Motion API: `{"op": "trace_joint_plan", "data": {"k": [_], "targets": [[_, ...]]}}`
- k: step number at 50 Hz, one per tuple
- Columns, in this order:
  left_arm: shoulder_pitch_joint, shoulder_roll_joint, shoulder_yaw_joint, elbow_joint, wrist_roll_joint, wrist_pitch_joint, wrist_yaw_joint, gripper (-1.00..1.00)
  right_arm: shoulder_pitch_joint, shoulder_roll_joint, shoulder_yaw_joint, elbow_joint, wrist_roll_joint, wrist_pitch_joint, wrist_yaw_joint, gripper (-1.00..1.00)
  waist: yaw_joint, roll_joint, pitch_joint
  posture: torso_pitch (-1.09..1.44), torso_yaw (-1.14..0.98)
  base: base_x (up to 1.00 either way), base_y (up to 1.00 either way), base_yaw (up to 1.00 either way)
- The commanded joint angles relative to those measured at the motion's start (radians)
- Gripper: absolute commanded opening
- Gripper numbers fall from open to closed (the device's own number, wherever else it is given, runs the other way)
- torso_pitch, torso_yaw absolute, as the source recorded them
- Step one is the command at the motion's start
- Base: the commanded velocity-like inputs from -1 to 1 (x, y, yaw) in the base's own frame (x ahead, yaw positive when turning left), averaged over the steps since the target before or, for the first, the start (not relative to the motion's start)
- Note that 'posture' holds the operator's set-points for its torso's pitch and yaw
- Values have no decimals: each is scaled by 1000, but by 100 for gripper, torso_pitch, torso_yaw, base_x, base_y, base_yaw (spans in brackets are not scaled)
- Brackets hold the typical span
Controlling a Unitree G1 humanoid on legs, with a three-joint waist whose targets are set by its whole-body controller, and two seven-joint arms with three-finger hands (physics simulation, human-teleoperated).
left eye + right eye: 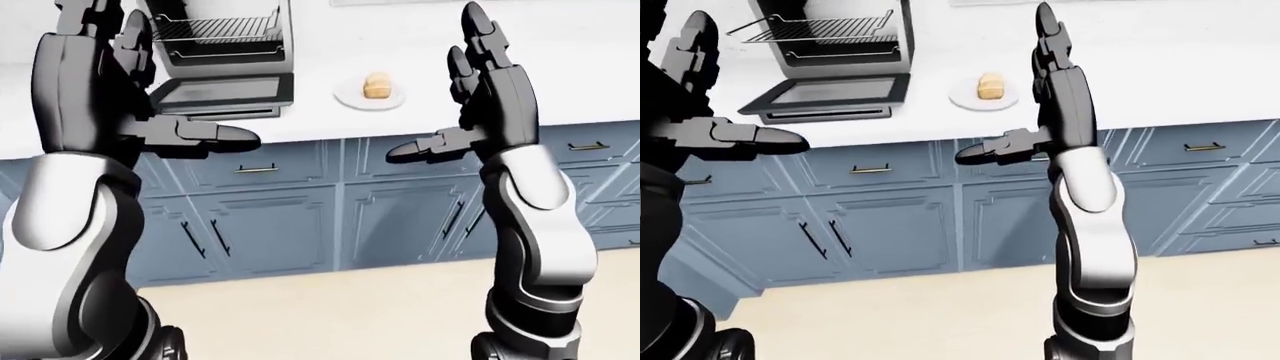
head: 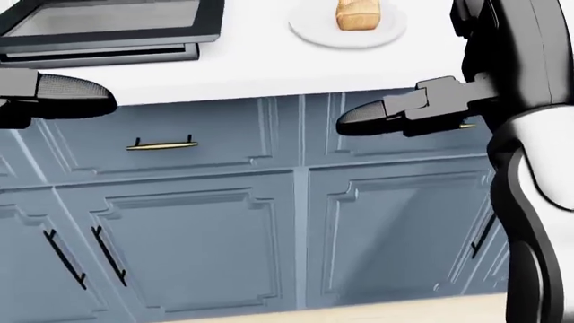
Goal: Place the bread on the top rack of the toaster oven.
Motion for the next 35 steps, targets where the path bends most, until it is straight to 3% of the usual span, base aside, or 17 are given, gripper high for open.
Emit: {"op": "trace_joint_plan", "data": {"k": [1, 3, 4, 5, 6, 14, 16, 18, 19, 20, 23, 28, 31, 32, 33, 34, 35], "targets": [[-29, 16, 14, -8, 3, -14, 7, 100, -25, -5, -1, -29, 2, -13, 2, 100, 0, 2, -13, 0, 0, 33, 0, 0], [-30, 18, 16, -14, 0, -9, 10, 100, -22, -5, -1, -31, 2, -13, 2, 100, -7, 52, -28, 0, 0, 33, 0, 0], [-31, 17, 16, -18, -2, -6, 13, 100, -16, -3, 3, -27, -2, -22, 0, 100, -4, 91, -45, 0, 0, 33, 0, 0], [-30, 18, 12, -18, -1, -6, 14, 100, -10, 2, 7, -21, -3, -31, -1, 100, 4, 43, -25, 0, 0, 33, 0, 0], [-38, 22, 16, -22, -4, 2, 14, 100, -11, 3, 6, -20, -4, -31, -1, 100, -3, 67, -21, 0, 0, 33, 0, 0], [-52, 39, 26, -36, -19, 23, 24, 100, -14, 10, 10, -4, -6, -45, -2, 100, 25, 1, -22, 0, 0, 33, 0, 0], [-52, 39, 23, -37, -19, 23, 25, 100, -9, 10, 8, -14, -6, -39, 0, 100, 31, -31, -26, 0, 0, 33, 0, 0], [-54, 44, 26, -37, -19, 23, 24, 100, -5, 10, 6, -12, -5, -43, 0, 100, 30, -97, -46, 0, 0, 33, 0, 0], [-53, 44, 26, -37, -19, 22, 25, 100, -5, 10, 5, -9, -5, -42, -1, 100, 21, -51, -26, 0, 0, 32, 0, 0], [-53, 45, 26, -38, -19, 23, 25, 100, -7, 10, 7, -7, -6, -42, -2, 100, 30, -76, -21, 0, 0, 32, 0, 0], [-54, 47, 33, -45, -25, 30, 25, 100, -9, 10, 13, 1, -13, -49, -1, 100, 15, -63, -29, 0, 0, 30, 0, 0], [-58, 50, 30, -44, -31, 30, 30, 100, -17, 10, 13, 5, -16, -47, 3, 100, 3, -13, -16, 0, 0, 29, 0, 0], [-63, 52, 26, -36, -30, 25, 32, 100, -17, 9, 12, -6, -15, -37, 9, 100, -6, 55, -38, 0, 0, 29, 0, 0], [-69, 53, 28, -35, -32, 28, 32, 100, -16, 10, 10, -8, -15, -35, 9, 100, -8, 55, -53, 0, 0, 24, 0, 0], [-69, 55, 27, -34, -31, 28, 32, 100, -20, 10, 8, -17, -11, -26, 10, 100, 3, 51, -32, 0, 0, 20, 0, 0], [-68, 55, 28, -34, -31, 26, 32, 100, -20, 8, 9, -23, -11, -20, 12, 100, -3, 69, -25, 0, 0, 17, 0, 0], [-66, 56, 29, -34, -31, 25, 31, 100, -19, 6, 8, -31, -10, -12, 14, 100, 4, 62, -25, 0, 0, 8, 0, 0]]}}
